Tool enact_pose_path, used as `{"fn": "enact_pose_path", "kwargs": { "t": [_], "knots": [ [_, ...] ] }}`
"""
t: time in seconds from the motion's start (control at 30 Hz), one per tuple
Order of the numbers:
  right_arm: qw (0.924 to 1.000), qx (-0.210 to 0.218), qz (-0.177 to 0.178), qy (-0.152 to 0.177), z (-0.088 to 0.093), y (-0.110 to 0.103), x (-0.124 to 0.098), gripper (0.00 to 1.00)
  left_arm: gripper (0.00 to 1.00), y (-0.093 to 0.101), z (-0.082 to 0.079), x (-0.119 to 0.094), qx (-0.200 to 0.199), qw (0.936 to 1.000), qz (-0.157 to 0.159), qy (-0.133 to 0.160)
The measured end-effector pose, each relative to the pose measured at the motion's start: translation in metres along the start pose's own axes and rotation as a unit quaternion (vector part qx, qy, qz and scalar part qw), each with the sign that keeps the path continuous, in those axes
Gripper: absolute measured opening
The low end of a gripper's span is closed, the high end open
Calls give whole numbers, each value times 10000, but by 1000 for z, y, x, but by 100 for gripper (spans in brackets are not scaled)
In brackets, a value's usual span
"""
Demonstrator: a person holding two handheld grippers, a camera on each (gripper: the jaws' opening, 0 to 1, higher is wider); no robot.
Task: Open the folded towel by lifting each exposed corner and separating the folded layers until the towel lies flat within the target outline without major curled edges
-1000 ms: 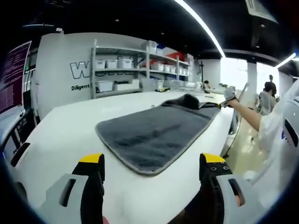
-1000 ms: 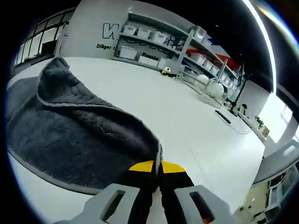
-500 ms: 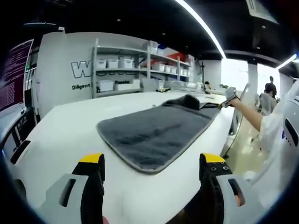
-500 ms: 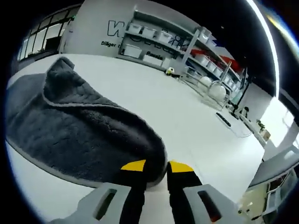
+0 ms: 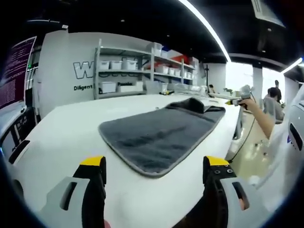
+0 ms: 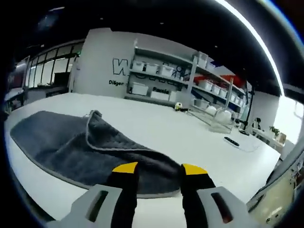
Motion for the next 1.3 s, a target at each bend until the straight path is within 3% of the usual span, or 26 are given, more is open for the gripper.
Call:
{"fn": "enact_pose_path", "kwargs": {
  "t": [0.2,0.37,0.5,0.63,0.77,0.83,0.9,1.03,1.13,1.3],
  "knots": [
    [9974,-371,-602,149,-15,-45,-5,43,82,1,-1,2,8,10000,26,6],
    [9912,-417,-1180,432,-36,-83,-9,52,82,3,-1,5,50,10000,72,-25],
    [9869,-644,-1437,345,-46,-108,-12,61,83,5,-1,6,93,9999,101,-46],
    [9804,-195,-1842,667,-58,-127,-19,70,83,7,0,6,125,9998,123,-66],
    [9803,-317,-1886,500,-55,-136,-20,80,84,9,0,6,141,9998,134,-67],
    [9772,-424,-2042,398,-50,-141,-19,80,84,9,0,6,153,9998,140,-72],
    [9730,-251,-2272,330,-45,-148,-19,84,84,9,1,6,154,9998,139,-69],
    [9703,-119,-2394,332,-42,-154,-19,99,85,10,1,5,146,9998,148,-77],
    [9712,-303,-2352,225,-38,-156,-19,99,85,10,1,5,146,9998,151,-65],
    [9697,-235,-2418,266,-39,-157,-19,99,86,7,-3,4,78,9999,102,48]
  ]
}}
Point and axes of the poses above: the point that each gripper's makers call its tool centre point, and the gripper's own axes: x roughly forward along the fingers, y roughly to its right, z roughly out of its underside, the point moved 3 cm from there along -x, roughly backward along the fingers, and after that the axes turned 12 degrees about -z, right-handed, at the moved point
